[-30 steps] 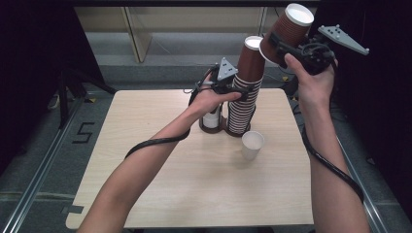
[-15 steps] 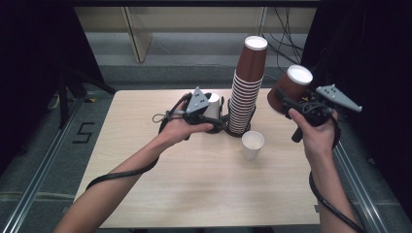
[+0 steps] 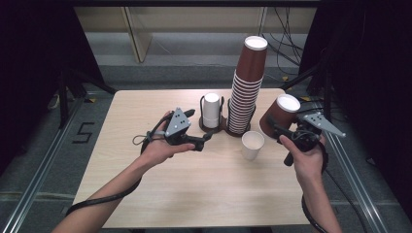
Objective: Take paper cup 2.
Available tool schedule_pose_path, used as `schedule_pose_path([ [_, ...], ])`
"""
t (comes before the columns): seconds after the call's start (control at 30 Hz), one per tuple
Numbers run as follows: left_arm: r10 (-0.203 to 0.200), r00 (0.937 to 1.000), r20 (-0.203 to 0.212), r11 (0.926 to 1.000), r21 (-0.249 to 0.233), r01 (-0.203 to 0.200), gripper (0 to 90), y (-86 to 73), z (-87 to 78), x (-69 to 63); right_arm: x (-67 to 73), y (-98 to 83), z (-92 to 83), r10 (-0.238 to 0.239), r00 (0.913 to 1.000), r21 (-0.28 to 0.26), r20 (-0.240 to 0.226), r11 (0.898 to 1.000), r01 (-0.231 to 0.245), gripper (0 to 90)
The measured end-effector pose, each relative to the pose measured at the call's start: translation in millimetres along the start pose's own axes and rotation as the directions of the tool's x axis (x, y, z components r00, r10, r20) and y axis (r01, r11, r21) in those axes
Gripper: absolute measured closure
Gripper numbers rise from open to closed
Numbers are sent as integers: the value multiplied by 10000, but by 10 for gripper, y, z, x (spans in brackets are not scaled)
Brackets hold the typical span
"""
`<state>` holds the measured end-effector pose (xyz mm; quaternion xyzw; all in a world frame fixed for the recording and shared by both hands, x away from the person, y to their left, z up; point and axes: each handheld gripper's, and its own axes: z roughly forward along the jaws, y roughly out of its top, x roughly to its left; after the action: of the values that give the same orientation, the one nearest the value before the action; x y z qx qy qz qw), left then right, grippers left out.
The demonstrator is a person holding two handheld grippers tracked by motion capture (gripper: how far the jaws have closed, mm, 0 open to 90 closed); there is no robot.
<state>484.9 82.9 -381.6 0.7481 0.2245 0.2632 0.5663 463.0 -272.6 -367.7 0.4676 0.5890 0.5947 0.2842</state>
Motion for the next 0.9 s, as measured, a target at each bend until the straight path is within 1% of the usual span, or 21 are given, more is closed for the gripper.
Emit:
schedule_pose_path([
  [0.03, -46, 10000, 26, 10000, 38, 46, 83, -39, -13, -12, 25, -30, 0, 170, 9998, 101, -53, 9998, -169, 180],
  [0.07, -119, 9999, 45, 9999, 76, 118, 83, -78, -23, -28, 37, -73, 12, 168, 9996, 105, -230, 9998, -166, 179],
  [0.1, -121, 9999, 63, 9999, 124, 120, 83, -106, -30, -41, 66, -110, 8, 169, 9997, 191, -179, 9997, -165, 179],
  [0.13, -25, 9999, 98, 9997, 225, 22, 83, -148, -45, -64, 83, -136, 12, 192, 9992, 201, -336, 9996, -186, 179],
  [0.17, 50, 9999, 119, 9996, 265, -53, 83, -175, -57, -84, 117, -170, 4, 210, 9991, 331, -364, 9993, -198, 179],
  [0.23, 129, 9997, 201, 9992, 375, -136, 83, -213, -79, -115, 165, -212, -9, 361, 9979, 371, -530, 9987, -341, 178],
  [0.3, 146, 9995, 294, 9989, 443, -159, 83, -251, -103, -163, 195, -252, -11, 358, 9980, 298, -516, 9990, -343, 178],
  [0.33, 212, 9992, 337, 9986, 480, -228, 82, -264, -114, -180, 214, -269, -18, 365, 9978, 344, -560, 9988, -346, 178],
  [0.4, 196, 9991, 372, 9985, 511, -215, 83, -294, -135, -210, 238, -294, -25, 240, 9982, 465, -545, 9987, -215, 178],
  [0.43, 169, 9990, 405, 9984, 532, -190, 83, -312, -145, -226, 256, -311, -30, 280, 9980, 421, -574, 9988, -256, 177],
  [0.47, 200, 9987, 464, 9981, 571, -226, 83, -332, -152, -241, 286, -320, -48, 421, 9977, 470, -534, 9981, -396, 178],
  [0.5, 193, 9985, 507, 9978, 618, -224, 83, -347, -158, -255, 296, -334, -56, 289, 9979, 424, -587, 9988, -264, 177],
  [0.53, 220, 9980, 589, 9974, 668, -259, 83, -368, -166, -279, 315, -346, -64, 353, 9979, 471, -552, 9984, -327, 177],
  [0.63, 232, 9967, 776, 9970, 720, -288, 81, -392, -176, -335, 390, -417, -90, 547, 9961, 589, -698, 9970, -506, 177],
  [0.67, 229, 9963, 834, 9970, 713, -289, 81, -398, -179, -363, 414, -431, -101, 698, 9951, 697, -705, 9955, -649, 177],
  [0.7, 222, 9957, 900, 9971, 699, -286, 81, -403, -180, -386, 417, -462, -88, 465, 9966, 608, -683, 9973, -424, 177],
  [0.73, 288, 9949, 964, 9967, 730, -359, 80, -408, -179, -406, 436, -477, -91, 677, 9951, 739, -715, 9953, -624, 177],
  [0.8, 310, 9940, 1047, 9964, 759, -391, 68, -417, -173, -440, 450, -510, -80, 608, 9957, 667, -703, 9962, -561, 177],
  [0.83, 274, 9938, 1079, 9962, 794, -361, 61, -421, -169, -456, 463, -512, -88, 722, 9945, 786, -766, 9947, -661, 177],
  [0.87, 314, 9931, 1127, 9960, 797, -406, 58, -423, -164, -464, 474, -523, -89, 706, 9946, 776, -765, 9949, -647, 177],
  [0.9, 272, 9930, 1151, 9961, 807, -366, 55, -426, -160, -474, 498, -525, -96, 977, 9919, 875, -812, 9920, -905, 177],
])
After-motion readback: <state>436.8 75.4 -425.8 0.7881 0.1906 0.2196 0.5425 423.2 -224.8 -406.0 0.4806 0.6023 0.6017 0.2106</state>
